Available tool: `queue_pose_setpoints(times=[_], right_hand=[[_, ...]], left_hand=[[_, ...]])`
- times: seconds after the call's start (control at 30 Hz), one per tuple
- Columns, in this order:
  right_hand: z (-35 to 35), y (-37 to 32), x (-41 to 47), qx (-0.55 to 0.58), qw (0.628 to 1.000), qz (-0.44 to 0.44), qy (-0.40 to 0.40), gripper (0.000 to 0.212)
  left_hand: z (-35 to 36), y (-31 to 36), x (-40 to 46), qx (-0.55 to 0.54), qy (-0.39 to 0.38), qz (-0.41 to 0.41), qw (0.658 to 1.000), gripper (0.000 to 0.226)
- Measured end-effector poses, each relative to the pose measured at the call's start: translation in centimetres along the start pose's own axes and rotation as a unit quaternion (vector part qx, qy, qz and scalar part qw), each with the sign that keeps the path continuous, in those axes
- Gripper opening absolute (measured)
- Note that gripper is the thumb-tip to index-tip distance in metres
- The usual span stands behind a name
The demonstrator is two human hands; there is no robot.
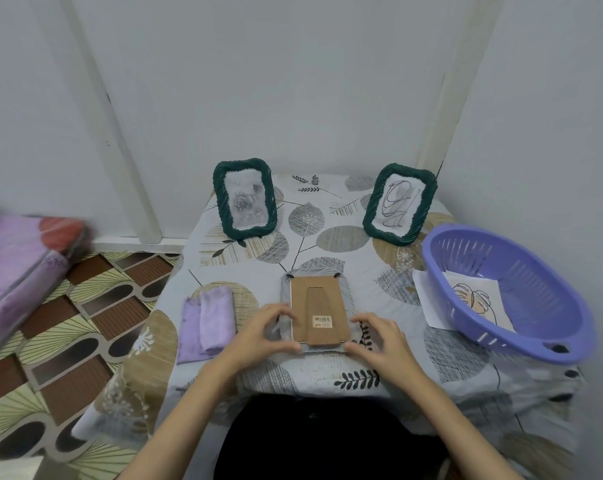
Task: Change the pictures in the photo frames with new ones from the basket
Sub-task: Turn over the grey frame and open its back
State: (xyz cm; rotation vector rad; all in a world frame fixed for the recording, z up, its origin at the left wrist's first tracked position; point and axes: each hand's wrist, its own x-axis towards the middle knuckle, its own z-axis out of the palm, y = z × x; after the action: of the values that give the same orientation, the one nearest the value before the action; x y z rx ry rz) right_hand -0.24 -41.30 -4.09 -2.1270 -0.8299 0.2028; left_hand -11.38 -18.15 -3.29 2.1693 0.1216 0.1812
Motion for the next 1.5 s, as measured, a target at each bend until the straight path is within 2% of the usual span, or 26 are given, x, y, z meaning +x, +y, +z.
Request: queue_pose_setpoints(times=[0.1, 0.17, 0.27, 0.37, 0.5, 0.6, 0.97, 1.13, 1.33, 1.43, 1.5], right_hand=[[-0.3, 0.5, 2.3, 0.016, 0.999, 0.028, 0.013, 0.040], [-0.3, 0.6, 4.3, -0.016, 0.999, 0.037, 0.017, 0.037], [0.2, 0.9, 7.1, -0.054, 0.997, 0.032, 0.037, 0.030], [0.2, 1.1, 10.1, -0.042, 0.997, 0.038, 0.046, 0.029], [-0.1, 1.2, 13.3, -0.073, 0.996, 0.058, -0.003, 0.039], [0.0, 1.2, 14.4, -0.122, 0.991, 0.045, -0.042, 0.038], [0.0, 0.3, 15.8, -0.225, 0.972, -0.019, -0.069, 0.027], [0.1, 0.1, 15.8, -0.216, 0.975, -0.005, -0.058, 0.024], [0.4, 0.1, 15.9, -0.186, 0.982, 0.009, -0.035, 0.019], [0.4, 0.3, 15.1, -0.139, 0.990, 0.038, -0.002, 0.022], [0.4, 0.0, 13.6, -0.133, 0.989, 0.046, 0.040, 0.025]], left_hand=[[-0.3, 0.0, 2.0, -0.010, 0.096, -0.005, 0.995, 0.037], [-0.3, -0.5, 3.8, 0.045, 0.134, -0.016, 0.990, 0.037], [-0.1, -1.9, 6.0, 0.121, 0.136, -0.044, 0.982, 0.038], [-0.4, -2.9, 8.2, 0.124, 0.139, -0.075, 0.980, 0.040], [-0.9, -3.4, 10.5, 0.201, 0.120, -0.111, 0.966, 0.045], [-1.0, -3.5, 11.4, 0.249, 0.101, -0.103, 0.958, 0.041], [-0.8, -3.6, 12.5, 0.276, 0.124, -0.089, 0.949, 0.029], [-0.5, -3.2, 12.8, 0.244, 0.151, -0.102, 0.952, 0.022], [-0.6, -2.9, 12.8, 0.219, 0.146, -0.109, 0.959, 0.019], [-0.7, -3.0, 11.9, 0.206, 0.156, -0.097, 0.961, 0.024], [-1.1, -2.9, 10.6, 0.184, 0.154, -0.086, 0.967, 0.042]])
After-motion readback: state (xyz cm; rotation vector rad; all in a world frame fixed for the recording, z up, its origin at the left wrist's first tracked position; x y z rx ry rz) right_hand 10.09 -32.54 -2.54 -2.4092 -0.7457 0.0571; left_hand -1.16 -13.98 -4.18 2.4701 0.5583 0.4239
